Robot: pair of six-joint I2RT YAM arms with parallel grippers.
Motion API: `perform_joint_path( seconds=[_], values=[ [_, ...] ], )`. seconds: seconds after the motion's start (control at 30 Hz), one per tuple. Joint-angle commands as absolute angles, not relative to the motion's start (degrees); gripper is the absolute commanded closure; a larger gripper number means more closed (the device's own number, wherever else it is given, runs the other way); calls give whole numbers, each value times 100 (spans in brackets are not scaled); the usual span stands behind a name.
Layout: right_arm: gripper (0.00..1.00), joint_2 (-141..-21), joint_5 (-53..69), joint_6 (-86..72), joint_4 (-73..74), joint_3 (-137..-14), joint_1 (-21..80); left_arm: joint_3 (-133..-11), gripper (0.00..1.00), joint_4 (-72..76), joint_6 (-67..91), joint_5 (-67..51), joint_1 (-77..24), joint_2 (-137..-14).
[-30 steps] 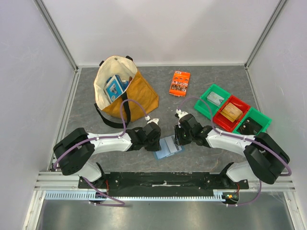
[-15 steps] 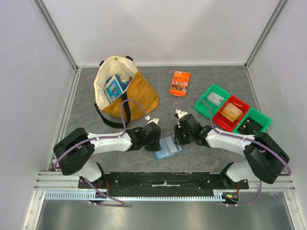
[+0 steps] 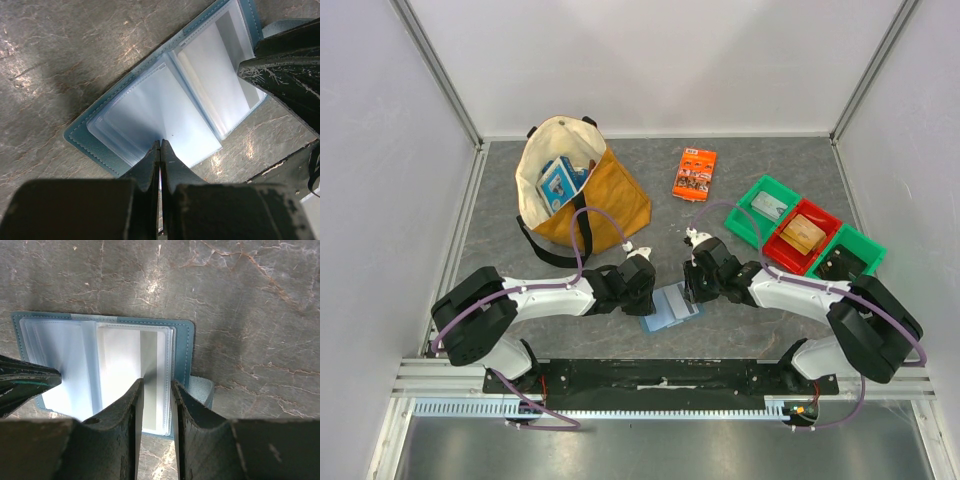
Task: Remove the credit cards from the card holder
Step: Remove the credit card from the card holder.
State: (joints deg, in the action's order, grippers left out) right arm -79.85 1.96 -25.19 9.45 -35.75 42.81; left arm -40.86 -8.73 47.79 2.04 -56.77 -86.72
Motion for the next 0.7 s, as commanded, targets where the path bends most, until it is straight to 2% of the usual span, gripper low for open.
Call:
perform_joint_path(
  seconds=[0.0,0.33,0.67],
  values=[
    [66,-8138,492,-2470,800,-3691,4307,-4113,98,-1248,4746,360,-5739,-8789],
    [71,-7788,1028,-2479,677,-3744,4307,-4131,98,-1239,4746,360,-5748,-8807],
    [71,-7357,1555,-2522,712,-3911,4342,-4122,97,-1248,4781,378,-5748,-8780]
  ],
)
